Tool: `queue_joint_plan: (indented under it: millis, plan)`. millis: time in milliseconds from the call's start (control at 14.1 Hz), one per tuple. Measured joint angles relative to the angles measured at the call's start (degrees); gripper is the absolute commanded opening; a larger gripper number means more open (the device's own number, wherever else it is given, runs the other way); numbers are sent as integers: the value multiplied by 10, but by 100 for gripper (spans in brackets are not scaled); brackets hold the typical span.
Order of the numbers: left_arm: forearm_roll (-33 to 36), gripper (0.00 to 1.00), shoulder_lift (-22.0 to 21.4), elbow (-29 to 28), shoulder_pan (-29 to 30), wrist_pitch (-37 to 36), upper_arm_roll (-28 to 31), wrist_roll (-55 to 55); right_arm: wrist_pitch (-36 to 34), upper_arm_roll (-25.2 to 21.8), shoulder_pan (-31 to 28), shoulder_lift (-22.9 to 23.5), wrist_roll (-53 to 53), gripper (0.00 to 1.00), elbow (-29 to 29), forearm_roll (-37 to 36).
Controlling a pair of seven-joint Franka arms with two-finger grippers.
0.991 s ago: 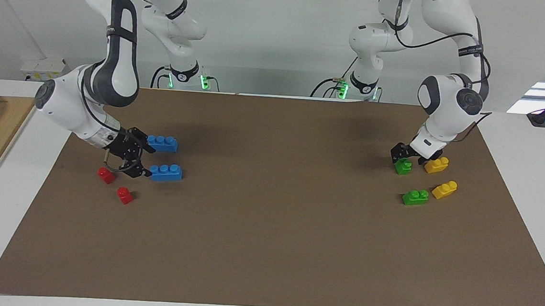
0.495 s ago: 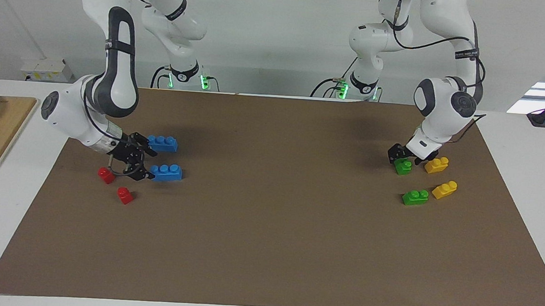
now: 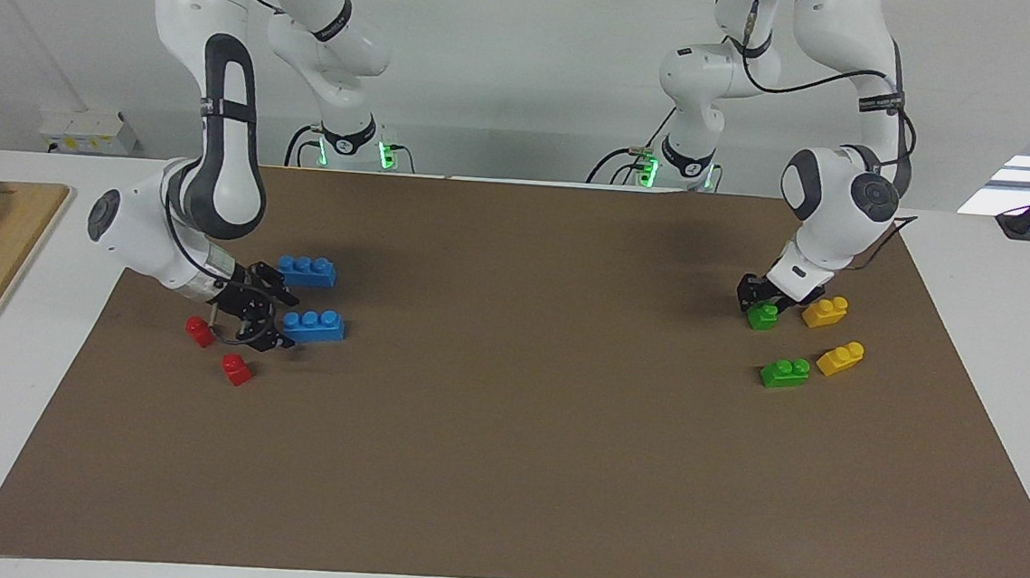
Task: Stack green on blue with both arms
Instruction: 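Reach the left gripper to the green brick while the right gripper reaches the blue brick, then close the left gripper on the green brick while the right gripper grasps the blue brick, then lift the green brick with the left gripper while the right gripper carries blue inward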
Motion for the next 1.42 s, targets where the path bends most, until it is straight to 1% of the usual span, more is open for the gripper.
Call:
queue_joint_plan:
  millis: [71,142,212,283,425,495,778,849,920,1061,1203,1415]
  plan:
    - [0,48,0,0,0,0,0,0,0,0,0,0,-1,86,0,2]
    - [0,45,0,0,0,0,0,0,0,0,0,0,-1,80,0,3]
    - [0,38,0,0,0,0,0,0,0,1,0,0,-1,71,0,3]
    - [0,34,0,0,0,0,0,0,0,1,0,0,-3,59,0,3]
    - [0,28,0,0,0,1,0,0,0,1,0,0,-20,25,0,8]
    - [0,26,0,0,0,1,0,0,0,1,0,0,-28,0,-1,10]
    - [0,26,0,3,0,1,0,-2,-4,2,1,0,-67,0,1,11]
    - [0,26,0,8,0,-2,0,-6,-10,3,3,-2,-68,0,6,12]
    - [0,26,1,17,0,-10,-1,-11,-30,4,6,-5,-57,0,19,15]
    - [0,26,2,47,0,-45,-2,-25,-82,7,19,-24,11,0,63,17]
    - [0,26,2,85,-2,-86,-4,-45,-123,9,55,-57,93,0,103,17]
    - [0,26,2,135,-4,-137,-8,-96,-135,12,131,-96,218,0,129,17]
